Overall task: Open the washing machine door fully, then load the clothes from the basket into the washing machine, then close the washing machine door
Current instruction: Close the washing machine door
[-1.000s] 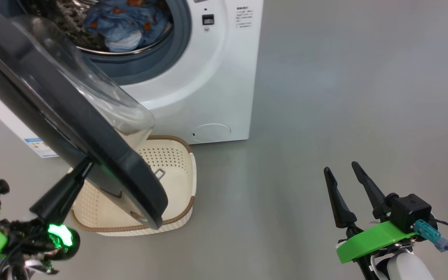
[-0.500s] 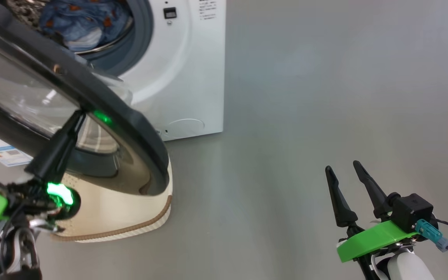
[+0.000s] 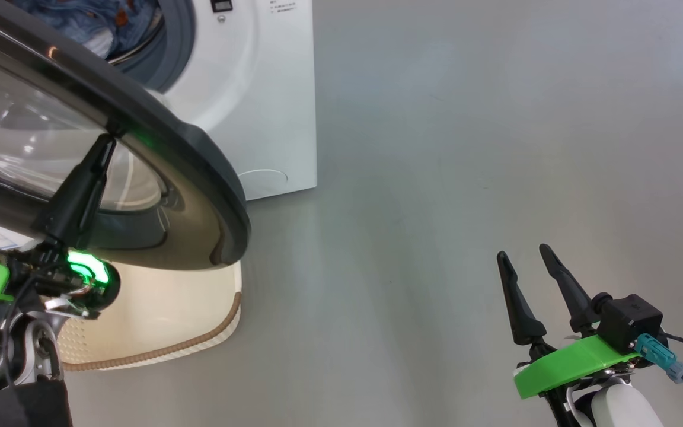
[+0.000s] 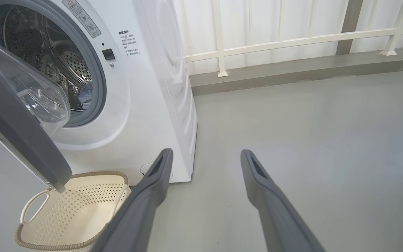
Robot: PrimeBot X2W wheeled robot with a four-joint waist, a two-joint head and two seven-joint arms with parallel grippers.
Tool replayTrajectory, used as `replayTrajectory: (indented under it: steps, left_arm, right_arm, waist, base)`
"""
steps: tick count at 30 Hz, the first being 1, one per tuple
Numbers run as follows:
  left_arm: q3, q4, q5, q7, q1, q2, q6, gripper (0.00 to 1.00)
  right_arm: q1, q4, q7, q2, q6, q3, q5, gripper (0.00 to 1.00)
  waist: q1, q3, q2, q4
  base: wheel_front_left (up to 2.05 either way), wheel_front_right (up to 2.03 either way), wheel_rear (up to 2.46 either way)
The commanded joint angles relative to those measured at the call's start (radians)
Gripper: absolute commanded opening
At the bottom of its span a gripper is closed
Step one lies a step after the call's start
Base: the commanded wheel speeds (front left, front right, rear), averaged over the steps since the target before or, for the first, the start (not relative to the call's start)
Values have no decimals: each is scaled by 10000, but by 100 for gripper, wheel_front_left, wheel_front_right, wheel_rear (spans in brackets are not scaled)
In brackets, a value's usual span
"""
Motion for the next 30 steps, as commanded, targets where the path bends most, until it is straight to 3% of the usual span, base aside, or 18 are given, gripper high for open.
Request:
replayTrajectory:
  steps: [1, 16, 25, 26, 27, 28, 30]
  left_arm:
    - [305, -222, 133, -13, -275, 272, -70, 0]
    - [603, -262, 652, -1231, 994, 272, -70, 0]
    - [299, -351, 682, -2311, 2394, 272, -71, 0]
    - [292, -378, 773, -2469, 2518, 272, -71, 35]
    - [277, -410, 827, -2642, 2627, 272, -71, 89]
    - [236, -451, 825, -2767, 2722, 272, -71, 100]
    - [208, -550, 780, -3073, 2886, 272, -71, 100]
  right_arm:
    - [-96, -289, -120, 51, 16, 185, 89, 100]
    - [74, -74, -120, 52, 16, 212, 182, 100]
    - [509, 73, -120, 52, 16, 181, 293, 100]
    - [544, 78, -120, 52, 16, 179, 293, 100]
    - [571, 83, -120, 52, 16, 180, 293, 100]
    - [591, 84, -120, 52, 16, 176, 293, 100]
    - [622, 86, -120, 52, 16, 166, 295, 100]
  waist:
    - [0, -23, -1, 43]
    - [0, -1008, -1, 670]
    - [0, -1928, -1, 815]
    - [0, -1973, -1, 828]
    - [0, -2011, -1, 841]
    - [0, -2048, -1, 859]
    - [0, -2099, -1, 891]
  base:
    - [0, 0, 0]
    - [0, 0, 0]
    - [0, 0, 0]
    - [0, 0, 0]
    - [0, 0, 0]
    - [0, 0, 0]
    - [0, 0, 0]
